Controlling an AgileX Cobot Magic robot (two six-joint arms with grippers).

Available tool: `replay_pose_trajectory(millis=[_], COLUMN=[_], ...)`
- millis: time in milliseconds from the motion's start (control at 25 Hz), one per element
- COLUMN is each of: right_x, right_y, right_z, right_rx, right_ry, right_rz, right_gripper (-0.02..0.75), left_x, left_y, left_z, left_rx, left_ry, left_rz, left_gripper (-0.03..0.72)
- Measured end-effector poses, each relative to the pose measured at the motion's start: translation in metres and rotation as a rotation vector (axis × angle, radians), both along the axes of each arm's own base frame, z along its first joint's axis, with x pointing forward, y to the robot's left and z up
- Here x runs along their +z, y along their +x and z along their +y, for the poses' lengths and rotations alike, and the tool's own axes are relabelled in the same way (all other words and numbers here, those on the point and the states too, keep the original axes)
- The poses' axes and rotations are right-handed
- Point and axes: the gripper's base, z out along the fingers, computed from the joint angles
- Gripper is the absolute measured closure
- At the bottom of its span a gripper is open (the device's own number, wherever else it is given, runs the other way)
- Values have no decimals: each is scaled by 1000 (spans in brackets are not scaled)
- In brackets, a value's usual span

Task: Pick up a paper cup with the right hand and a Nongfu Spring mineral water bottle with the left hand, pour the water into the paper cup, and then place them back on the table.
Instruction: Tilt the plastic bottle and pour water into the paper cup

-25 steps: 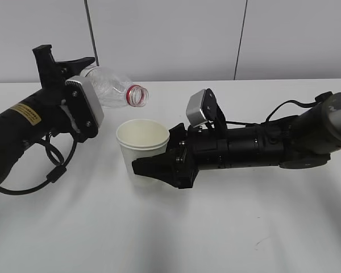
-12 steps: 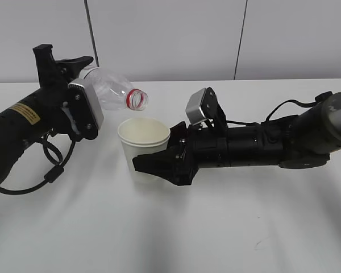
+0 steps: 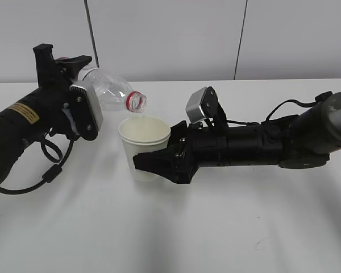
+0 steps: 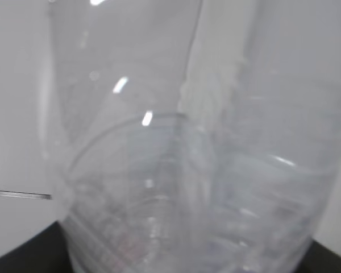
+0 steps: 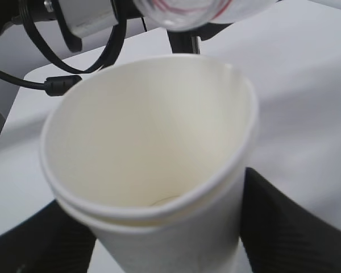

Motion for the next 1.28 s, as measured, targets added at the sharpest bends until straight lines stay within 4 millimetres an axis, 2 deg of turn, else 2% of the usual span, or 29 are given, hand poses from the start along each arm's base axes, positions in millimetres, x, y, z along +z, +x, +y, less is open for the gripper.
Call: replay_pose_trajectory(millis=[1280], right_x=[-1], right_y=[1], right_z=[-1], right_rx=[-15], right_ry=[-8], right_rz=[4], right_gripper=[213], left_x=[0], left_y=[2], left_z=[3], left_rx=[42], left_ry=[54], left_rz=[-28], left_gripper=[270])
